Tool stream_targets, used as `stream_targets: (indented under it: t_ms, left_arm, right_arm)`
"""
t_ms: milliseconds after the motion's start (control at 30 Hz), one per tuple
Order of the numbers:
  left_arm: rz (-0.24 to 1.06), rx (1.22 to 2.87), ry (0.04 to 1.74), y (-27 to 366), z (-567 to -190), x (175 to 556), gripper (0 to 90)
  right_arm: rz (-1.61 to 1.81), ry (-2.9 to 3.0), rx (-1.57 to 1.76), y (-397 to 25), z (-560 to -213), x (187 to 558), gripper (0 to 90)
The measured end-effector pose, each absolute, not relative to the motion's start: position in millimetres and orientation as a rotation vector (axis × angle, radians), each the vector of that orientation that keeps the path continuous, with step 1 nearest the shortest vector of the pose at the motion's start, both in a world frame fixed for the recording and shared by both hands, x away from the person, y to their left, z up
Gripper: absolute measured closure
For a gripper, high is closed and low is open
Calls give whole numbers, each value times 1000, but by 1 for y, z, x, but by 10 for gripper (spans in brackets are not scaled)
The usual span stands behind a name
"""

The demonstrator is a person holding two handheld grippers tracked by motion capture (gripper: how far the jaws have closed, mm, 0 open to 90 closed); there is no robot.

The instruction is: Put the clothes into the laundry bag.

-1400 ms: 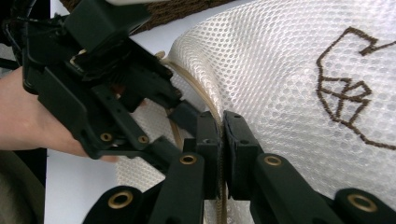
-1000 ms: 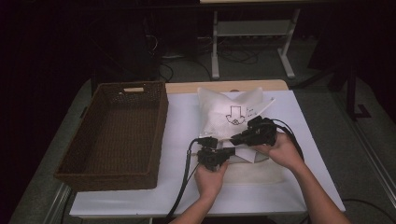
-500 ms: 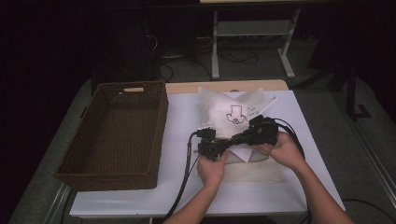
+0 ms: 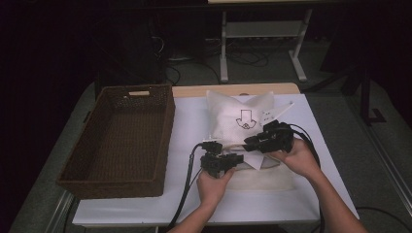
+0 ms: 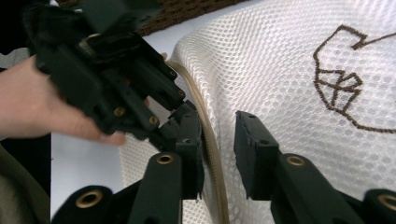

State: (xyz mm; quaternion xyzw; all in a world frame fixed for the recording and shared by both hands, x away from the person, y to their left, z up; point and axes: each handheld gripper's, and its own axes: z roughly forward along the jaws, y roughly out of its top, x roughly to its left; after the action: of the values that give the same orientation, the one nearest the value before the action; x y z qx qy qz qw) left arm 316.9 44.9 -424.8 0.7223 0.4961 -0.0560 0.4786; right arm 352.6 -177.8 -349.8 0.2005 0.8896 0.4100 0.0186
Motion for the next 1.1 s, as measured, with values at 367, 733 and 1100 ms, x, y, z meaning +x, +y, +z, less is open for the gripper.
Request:
stream_targets:
  t_ms: [367, 733, 1100]
  left_arm:
    - [-42, 1779, 1240, 39, -430, 310, 641]
    - [-146, 1641, 1285, 48, -423, 314, 618]
    - [-137, 1517, 1329, 41, -434, 342, 794]
  right_arm:
    - [1160, 2772, 554, -178, -356, 349, 667]
    - [1238, 2793, 571, -175, -356, 355, 845]
    - [1298, 2778, 576, -171, -348, 353, 845]
